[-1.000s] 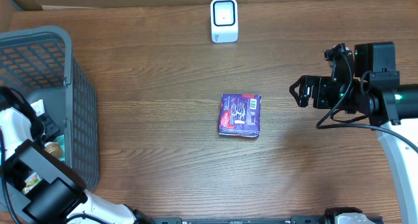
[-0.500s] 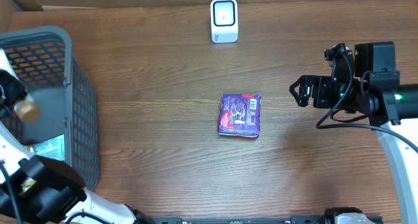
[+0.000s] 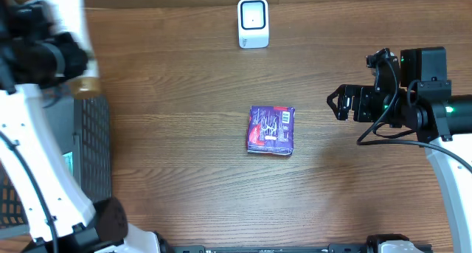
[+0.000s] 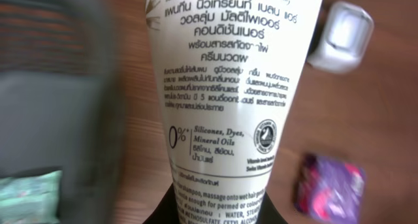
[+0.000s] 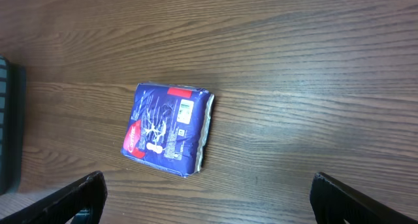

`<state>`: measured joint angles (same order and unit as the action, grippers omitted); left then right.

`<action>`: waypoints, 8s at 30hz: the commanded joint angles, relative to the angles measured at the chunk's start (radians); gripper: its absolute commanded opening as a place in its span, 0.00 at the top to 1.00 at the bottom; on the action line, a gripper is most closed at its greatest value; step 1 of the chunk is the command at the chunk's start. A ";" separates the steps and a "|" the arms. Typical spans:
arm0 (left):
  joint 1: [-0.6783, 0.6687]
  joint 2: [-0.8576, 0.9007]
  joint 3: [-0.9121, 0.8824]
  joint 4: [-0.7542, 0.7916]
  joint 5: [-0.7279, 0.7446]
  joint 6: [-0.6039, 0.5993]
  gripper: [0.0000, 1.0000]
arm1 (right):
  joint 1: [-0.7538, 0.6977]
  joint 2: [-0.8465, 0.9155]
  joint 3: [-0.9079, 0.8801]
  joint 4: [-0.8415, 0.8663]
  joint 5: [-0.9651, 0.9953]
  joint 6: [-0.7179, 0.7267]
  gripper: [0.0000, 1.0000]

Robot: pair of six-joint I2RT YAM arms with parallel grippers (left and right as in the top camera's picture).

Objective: Scan the item barcode
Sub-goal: 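Carry the white tube out and set it left of the purple pack, then reach into the basket and grasp the mint-green wrapper with left gripper, then lift the mint-green wrapper out and place it left of the tube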

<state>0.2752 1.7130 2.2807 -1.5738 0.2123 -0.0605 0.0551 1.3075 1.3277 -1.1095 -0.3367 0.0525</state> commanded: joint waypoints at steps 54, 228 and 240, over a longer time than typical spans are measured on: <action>-0.145 -0.257 -0.483 0.211 -0.260 -0.298 0.58 | 0.006 -0.002 0.021 0.001 -0.006 0.000 0.00; 0.346 0.071 -0.206 0.194 -0.110 0.079 0.96 | 0.006 0.021 0.021 0.007 -0.006 0.000 0.00; -0.061 -0.178 -0.142 0.057 -0.051 0.003 0.96 | 0.006 0.021 0.021 0.023 -0.006 0.000 0.00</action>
<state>0.3126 1.5177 2.1456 -1.4937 0.1650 0.0071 0.0551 1.3273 1.3277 -1.0954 -0.3363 0.0525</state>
